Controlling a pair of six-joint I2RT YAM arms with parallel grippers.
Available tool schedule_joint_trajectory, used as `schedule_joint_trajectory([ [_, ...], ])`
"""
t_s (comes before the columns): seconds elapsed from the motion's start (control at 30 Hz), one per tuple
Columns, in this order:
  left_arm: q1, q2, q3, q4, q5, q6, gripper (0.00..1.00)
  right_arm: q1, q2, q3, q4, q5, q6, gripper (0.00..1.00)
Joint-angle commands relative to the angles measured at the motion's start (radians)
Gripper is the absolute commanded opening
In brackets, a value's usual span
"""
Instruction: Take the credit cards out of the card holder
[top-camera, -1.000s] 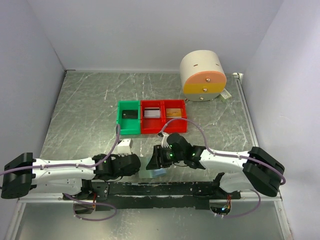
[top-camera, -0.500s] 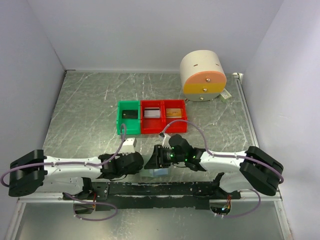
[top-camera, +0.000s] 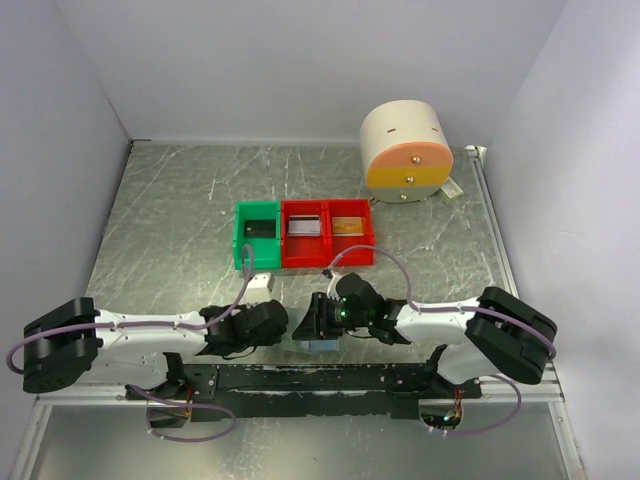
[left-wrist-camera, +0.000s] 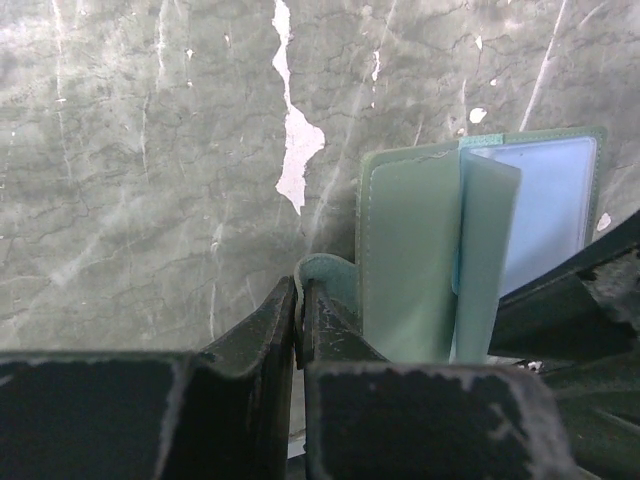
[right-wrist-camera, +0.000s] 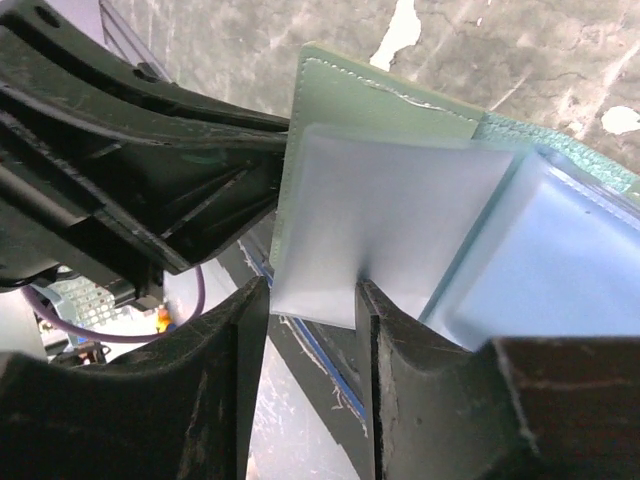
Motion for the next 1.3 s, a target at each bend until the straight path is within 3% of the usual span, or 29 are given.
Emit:
schedule_joint_trajectory([
  [0.0, 0.013, -0.044, -0.035, 0.038, 0.011, -0.010, 0.07, 0.003, 0.044, 0.029, 0.032, -0.013, -0.019, 0.42],
  [0.17, 0.020, -0.062, -0.052, 0.048, 0.020, -0.006, 0.07, 0.003, 0.094, 0.063, 0.028, -0.027, -0.043, 0.49],
  [0.37, 0.021, -0.033, -0.045, 0.044, 0.026, -0.007, 0.07, 0.004, 0.122, 0.037, 0.080, 0.028, -0.003, 0.38],
  [0.47, 0.021, -0.014, -0.040, 0.045, 0.031, -0.005, 0.07, 0.003, 0.137, 0.041, 0.083, 0.042, -0.003, 0.26],
  [0.6, 0.021, -0.006, -0.020, 0.022, 0.026, -0.001, 0.07, 0.004, 0.157, 0.096, -0.077, 0.114, -0.059, 0.11],
  [0.73, 0.022, -0.042, -0.013, -0.017, 0.010, -0.015, 0.10, 0.004, 0.169, 0.144, -0.221, 0.190, -0.122, 0.09],
  [0.87, 0.021, -0.120, -0.033, -0.036, -0.006, -0.030, 0.22, 0.003, 0.189, 0.152, -0.262, 0.193, -0.157, 0.09],
  [0.9, 0.021, -0.171, -0.050, -0.036, -0.014, -0.037, 0.35, 0.005, 0.197, 0.150, -0.270, 0.197, -0.164, 0.09],
  [1.13, 0.021, -0.295, -0.119, 0.033, 0.002, -0.007, 0.62, 0.005, 0.211, 0.141, -0.256, 0.184, -0.166, 0.09],
  [1.27, 0.021, -0.260, -0.109, 0.029, -0.001, -0.005, 0.69, 0.005, 0.207, 0.144, -0.257, 0.180, -0.169, 0.09],
])
